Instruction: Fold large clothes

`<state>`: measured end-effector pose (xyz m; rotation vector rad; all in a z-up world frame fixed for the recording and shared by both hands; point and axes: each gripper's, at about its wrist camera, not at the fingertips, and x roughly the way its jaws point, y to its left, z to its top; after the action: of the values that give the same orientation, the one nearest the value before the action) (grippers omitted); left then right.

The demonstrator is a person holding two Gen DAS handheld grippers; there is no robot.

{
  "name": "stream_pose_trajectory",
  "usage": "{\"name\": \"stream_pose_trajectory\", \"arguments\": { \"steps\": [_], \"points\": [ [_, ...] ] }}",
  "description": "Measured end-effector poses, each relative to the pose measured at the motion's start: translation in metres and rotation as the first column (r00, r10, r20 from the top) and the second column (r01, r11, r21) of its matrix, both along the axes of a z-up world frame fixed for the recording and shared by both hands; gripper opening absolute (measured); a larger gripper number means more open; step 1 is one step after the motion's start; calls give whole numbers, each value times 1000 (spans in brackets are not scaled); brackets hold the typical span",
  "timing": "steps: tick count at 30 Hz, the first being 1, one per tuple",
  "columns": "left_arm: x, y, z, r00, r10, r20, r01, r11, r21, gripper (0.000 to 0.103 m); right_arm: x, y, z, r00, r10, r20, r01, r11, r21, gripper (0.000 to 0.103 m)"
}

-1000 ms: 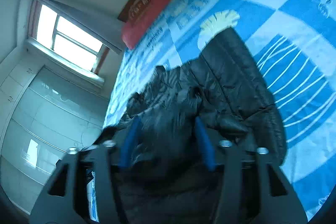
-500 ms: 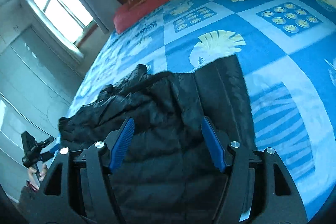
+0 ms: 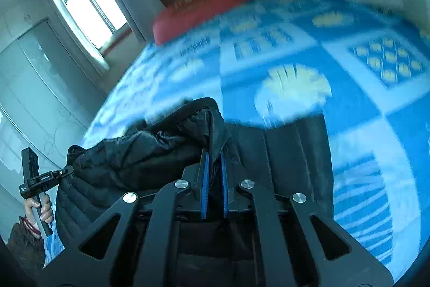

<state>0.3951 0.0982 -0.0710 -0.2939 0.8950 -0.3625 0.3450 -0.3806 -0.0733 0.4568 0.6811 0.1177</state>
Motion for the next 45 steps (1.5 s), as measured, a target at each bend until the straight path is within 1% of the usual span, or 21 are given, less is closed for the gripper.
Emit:
{"name": "stream_pose_trajectory", "arguments": {
  "steps": [3,5,7,12,14,18,21,22,23,24,26,27,28,30,31,33,35,37,40,43,45],
  "points": [
    [19,-8,19,998,29,55,-30,999,22,13,23,-2,10,999,-32,16,32,999,-13,7],
    [36,-14,20,997,44,57,-46,998,33,13,42,-3,5,998,-58,2,58,998,-40,7],
    [50,-22,13,997,54,49,-57,996,65,13,60,-6,-12,996,-83,-42,81,996,-45,7],
    [75,-33,-32,997,82,-10,-79,984,161,13,87,-11,-62,981,-120,-153,108,991,-81,7],
    [75,-31,-46,996,89,-20,-84,981,176,13,91,-14,-76,976,-127,-179,116,991,-73,7],
    [76,-24,-63,995,102,-15,-99,985,144,14,97,-13,-87,971,-137,-197,121,989,-88,8],
    [77,-25,-66,994,105,-21,-101,984,148,20,98,-13,-90,967,-151,-203,134,986,-99,9],
    [77,-25,-64,994,104,-21,-100,985,139,22,99,-14,-90,967,-152,-203,135,986,-95,11],
    [76,-23,-62,995,102,-21,-99,987,124,24,97,-15,-88,967,-152,-205,136,987,-88,17],
    [73,-18,-58,994,108,-24,-105,989,105,27,96,-16,-86,966,-154,-206,139,987,-84,19],
    [66,-10,-50,992,122,-41,-118,990,79,42,90,-18,-77,963,-175,-203,163,984,-78,34],
    [62,-6,-47,990,134,-44,-130,989,73,45,84,-19,-72,962,-194,-193,184,981,-69,39],
    [55,-1,-40,984,172,-42,-169,982,80,46,81,-20,-67,961,-207,-183,199,978,-61,47],
    [41,5,-27,974,227,-21,-225,971,82,46,69,-13,-49,964,-225,-140,221,974,-46,47],
    [32,4,-18,970,245,-2,-244,967,79,46,67,-9,-44,966,-223,-130,218,975,-51,47],
    [22,-9,-5,976,215,34,-216,974,60,46,66,17,-27,980,-174,-93,167,983,-77,46],
    [19,-39,5,988,142,59,-146,987,64,46,75,48,-17,992,-92,-84,84,992,-98,36],
    [20,-68,7,995,76,65,-80,995,67,46,85,76,-13,997,-12,-78,4,994,-113,30],
    [27,-106,-1,998,18,63,-23,997,70,46,106,120,-16,995,67,-77,-77,989,-128,29],
    [39,-130,-23,1000,6,9,-6,999,51,46,123,142,-29,989,104,-103,-115,988,-100,29],
    [47,-136,-39,999,10,-34,-8,998,56,46,134,156,-45,982,119,-144,-135,984,-113,29]
  ]
}}
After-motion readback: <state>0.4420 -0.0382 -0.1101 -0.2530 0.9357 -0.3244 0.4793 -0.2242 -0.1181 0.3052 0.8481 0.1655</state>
